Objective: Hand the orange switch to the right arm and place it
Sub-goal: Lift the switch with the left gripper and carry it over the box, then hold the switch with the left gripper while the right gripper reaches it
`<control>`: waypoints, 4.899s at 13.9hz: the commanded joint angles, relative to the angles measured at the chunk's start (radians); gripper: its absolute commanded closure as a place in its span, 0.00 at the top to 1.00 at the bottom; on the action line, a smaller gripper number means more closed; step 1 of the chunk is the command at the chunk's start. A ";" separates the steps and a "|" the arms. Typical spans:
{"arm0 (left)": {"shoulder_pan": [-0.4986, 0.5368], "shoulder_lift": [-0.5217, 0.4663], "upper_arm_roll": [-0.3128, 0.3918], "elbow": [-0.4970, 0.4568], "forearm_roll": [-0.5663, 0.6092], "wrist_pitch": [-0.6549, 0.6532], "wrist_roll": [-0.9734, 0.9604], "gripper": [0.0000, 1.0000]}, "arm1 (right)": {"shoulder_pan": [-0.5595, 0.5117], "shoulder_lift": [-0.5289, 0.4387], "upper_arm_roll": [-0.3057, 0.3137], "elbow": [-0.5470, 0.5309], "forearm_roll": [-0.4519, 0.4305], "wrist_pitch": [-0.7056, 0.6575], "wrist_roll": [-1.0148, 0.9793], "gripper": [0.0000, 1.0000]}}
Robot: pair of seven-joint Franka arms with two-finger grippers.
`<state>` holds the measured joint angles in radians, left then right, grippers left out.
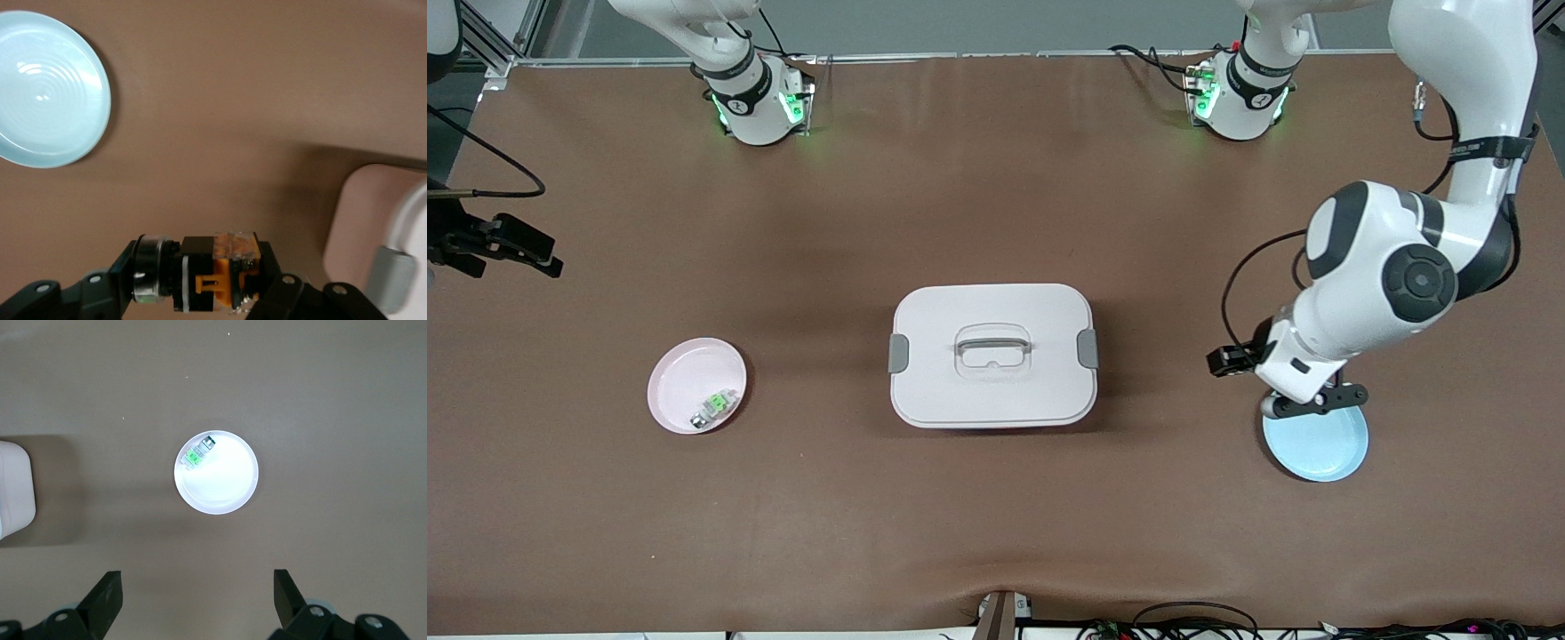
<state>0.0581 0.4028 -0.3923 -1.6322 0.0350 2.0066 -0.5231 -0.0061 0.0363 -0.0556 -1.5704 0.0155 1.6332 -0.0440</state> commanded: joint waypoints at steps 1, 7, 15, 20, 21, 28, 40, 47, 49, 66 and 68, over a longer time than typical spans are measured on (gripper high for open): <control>0.002 -0.004 -0.048 0.034 -0.053 -0.026 -0.110 0.12 | -0.006 -0.015 0.002 -0.005 -0.014 0.004 -0.010 1.00; -0.027 0.022 -0.143 0.087 -0.096 -0.026 -0.431 0.10 | -0.025 0.114 -0.001 0.015 -0.019 -0.007 0.000 1.00; -0.173 0.097 -0.141 0.207 -0.181 -0.025 -0.822 0.05 | -0.066 0.203 0.000 0.032 0.001 0.016 -0.043 1.00; -0.262 0.165 -0.140 0.297 -0.192 0.021 -1.057 0.03 | -0.054 0.200 0.003 0.026 0.128 0.048 -0.030 1.00; -0.277 0.169 -0.140 0.301 -0.192 0.041 -1.096 0.03 | -0.048 0.197 0.003 0.020 0.158 0.056 -0.017 1.00; -0.354 0.218 -0.138 0.351 -0.192 0.158 -1.261 0.02 | -0.018 0.035 0.007 -0.257 0.473 0.261 0.087 1.00; -0.366 0.220 -0.135 0.351 -0.192 0.193 -1.269 0.01 | 0.404 -0.157 0.011 -0.600 0.796 0.834 0.073 1.00; -0.366 0.220 -0.132 0.351 -0.190 0.193 -1.270 0.01 | 0.563 -0.066 0.010 -0.588 1.063 1.060 0.073 1.00; -0.366 0.220 -0.132 0.350 -0.190 0.192 -1.270 0.01 | 0.604 -0.038 0.010 -0.568 1.103 1.103 0.073 1.00; -0.363 0.228 -0.129 0.350 -0.187 0.190 -1.269 0.01 | 0.755 0.255 0.008 -0.303 1.181 1.246 0.085 1.00; -0.363 0.228 -0.129 0.350 -0.185 0.190 -1.269 0.01 | 0.756 0.261 0.010 -0.303 1.181 1.246 0.085 1.00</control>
<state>-0.2958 0.6227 -0.5225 -1.3063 -0.1438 2.1987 -1.7792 0.7327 0.2768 -0.0358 -1.8994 1.1741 2.8702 0.0387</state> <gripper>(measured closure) 0.273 0.000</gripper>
